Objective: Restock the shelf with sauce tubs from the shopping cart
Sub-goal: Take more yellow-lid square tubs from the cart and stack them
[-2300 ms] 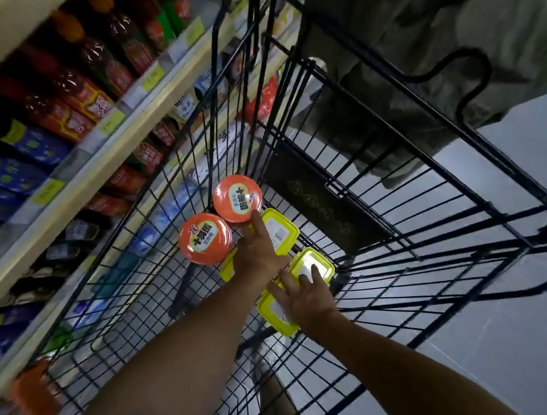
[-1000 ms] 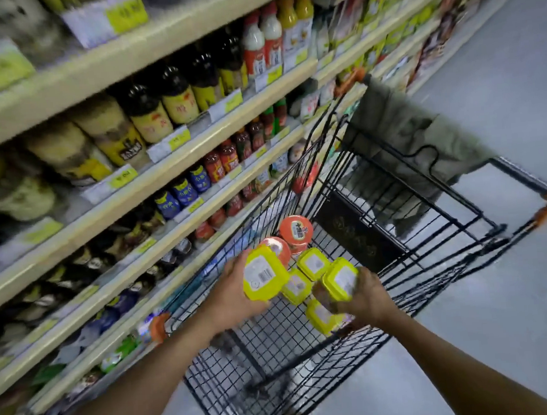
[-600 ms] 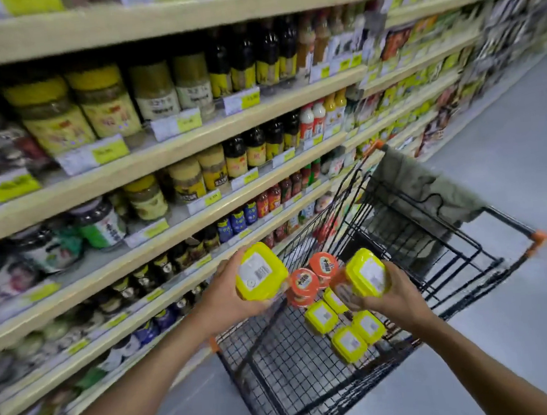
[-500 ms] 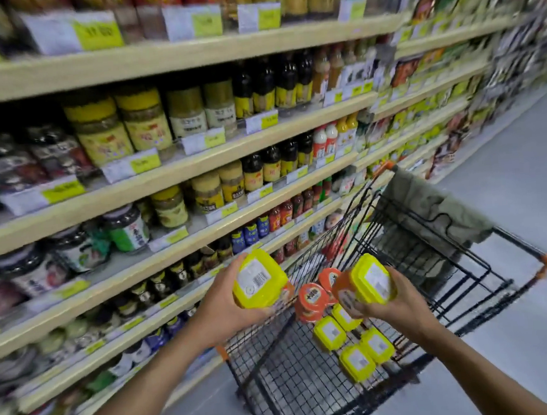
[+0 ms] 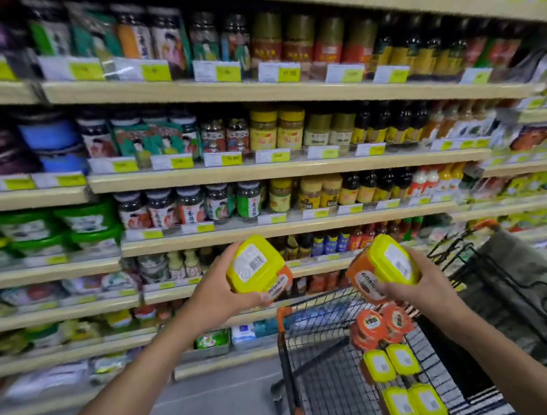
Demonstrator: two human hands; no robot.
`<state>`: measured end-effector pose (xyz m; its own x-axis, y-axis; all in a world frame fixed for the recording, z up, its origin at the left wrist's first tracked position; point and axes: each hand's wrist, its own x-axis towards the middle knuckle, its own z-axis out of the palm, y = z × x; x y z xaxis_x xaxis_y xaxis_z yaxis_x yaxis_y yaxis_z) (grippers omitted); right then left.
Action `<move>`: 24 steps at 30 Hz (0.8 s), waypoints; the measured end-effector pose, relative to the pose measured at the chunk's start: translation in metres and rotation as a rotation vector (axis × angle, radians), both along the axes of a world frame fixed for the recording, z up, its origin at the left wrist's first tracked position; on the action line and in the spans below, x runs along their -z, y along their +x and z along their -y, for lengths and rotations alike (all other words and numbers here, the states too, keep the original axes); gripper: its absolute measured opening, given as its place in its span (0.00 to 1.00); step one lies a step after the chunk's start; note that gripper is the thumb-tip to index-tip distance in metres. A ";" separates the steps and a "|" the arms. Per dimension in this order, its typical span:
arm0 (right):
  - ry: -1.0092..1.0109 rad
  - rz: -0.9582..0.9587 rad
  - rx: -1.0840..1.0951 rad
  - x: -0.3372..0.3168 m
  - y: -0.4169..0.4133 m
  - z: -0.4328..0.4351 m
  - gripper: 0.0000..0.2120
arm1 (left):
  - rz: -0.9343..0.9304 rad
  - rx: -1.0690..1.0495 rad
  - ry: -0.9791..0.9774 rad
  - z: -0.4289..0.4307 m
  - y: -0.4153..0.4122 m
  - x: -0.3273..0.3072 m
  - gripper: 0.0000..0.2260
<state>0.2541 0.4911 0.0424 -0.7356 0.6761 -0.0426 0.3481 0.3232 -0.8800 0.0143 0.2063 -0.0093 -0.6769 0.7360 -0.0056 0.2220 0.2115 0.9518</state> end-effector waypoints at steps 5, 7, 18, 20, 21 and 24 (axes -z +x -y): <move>-0.004 -0.080 -0.121 -0.023 -0.026 0.045 0.36 | 0.008 -0.187 0.064 0.074 0.015 -0.022 0.44; -0.011 -0.105 -0.181 -0.034 -0.041 0.067 0.34 | 0.003 -0.259 0.093 0.104 0.021 -0.034 0.41; -0.072 -0.215 -0.498 -0.062 -0.145 0.205 0.38 | -0.046 -0.555 0.167 0.284 0.033 -0.078 0.42; -0.084 -0.233 -0.548 -0.065 -0.166 0.237 0.37 | -0.070 -0.605 0.177 0.323 0.035 -0.078 0.43; -0.097 -0.243 -0.568 -0.065 -0.177 0.254 0.38 | -0.074 -0.633 0.187 0.343 0.035 -0.079 0.43; -0.120 -0.241 -0.617 -0.066 -0.206 0.307 0.39 | -0.092 -0.709 0.214 0.401 0.035 -0.078 0.41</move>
<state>0.0485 0.1840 0.1081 -0.9840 0.1292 0.1225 -0.0797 0.2955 -0.9520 0.0495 -0.1949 0.0684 -0.9805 0.1010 0.1685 0.1821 0.1461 0.9724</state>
